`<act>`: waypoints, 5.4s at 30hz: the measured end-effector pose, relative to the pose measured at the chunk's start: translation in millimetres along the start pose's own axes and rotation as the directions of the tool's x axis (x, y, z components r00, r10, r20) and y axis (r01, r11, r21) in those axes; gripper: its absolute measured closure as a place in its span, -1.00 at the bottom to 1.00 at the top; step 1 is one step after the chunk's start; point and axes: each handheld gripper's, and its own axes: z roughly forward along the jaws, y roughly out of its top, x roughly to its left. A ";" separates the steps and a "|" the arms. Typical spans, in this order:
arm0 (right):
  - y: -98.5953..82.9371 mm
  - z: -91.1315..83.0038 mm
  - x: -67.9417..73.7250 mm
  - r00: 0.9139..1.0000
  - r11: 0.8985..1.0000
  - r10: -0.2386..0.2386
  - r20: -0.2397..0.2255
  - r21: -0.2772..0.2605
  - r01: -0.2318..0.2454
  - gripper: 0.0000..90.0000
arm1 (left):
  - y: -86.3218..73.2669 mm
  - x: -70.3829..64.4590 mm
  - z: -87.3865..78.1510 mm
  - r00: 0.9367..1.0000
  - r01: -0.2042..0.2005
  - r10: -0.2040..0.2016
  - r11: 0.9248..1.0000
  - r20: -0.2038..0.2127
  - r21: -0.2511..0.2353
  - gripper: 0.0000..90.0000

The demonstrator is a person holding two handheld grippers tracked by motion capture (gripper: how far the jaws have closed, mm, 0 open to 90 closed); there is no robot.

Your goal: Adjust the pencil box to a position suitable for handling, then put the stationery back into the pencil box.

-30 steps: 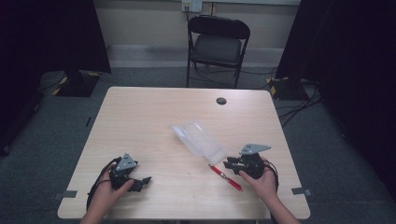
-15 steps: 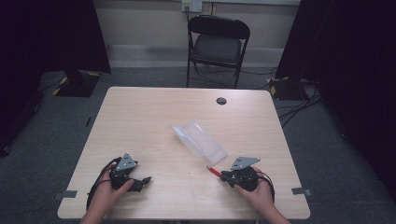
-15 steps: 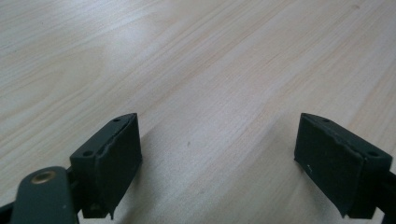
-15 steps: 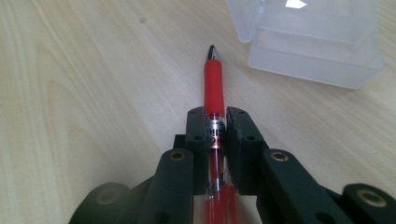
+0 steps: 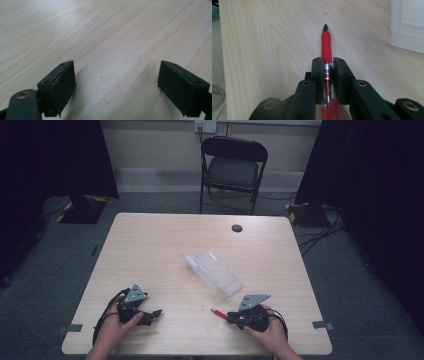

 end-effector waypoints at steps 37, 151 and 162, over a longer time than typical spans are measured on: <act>31.4 17.1 -97.2 0.942 0.982 0.188 0.279 -0.036 -0.186 0.85 | -0.1 0.0 0.1 1.000 0.007 -0.007 1.000 0.004 -0.001 -0.68; -15.1 -21.9 -6.2 0.996 0.998 0.053 0.073 -0.044 -0.050 0.01 | 0.0 0.2 -0.2 1.000 -0.004 0.004 1.000 0.004 0.004 -0.69; -15.5 -14.0 1.5 0.999 1.000 -0.020 0.044 -0.016 0.021 0.45 | -0.2 0.1 -0.3 1.000 -0.003 0.003 1.000 0.004 0.004 -0.69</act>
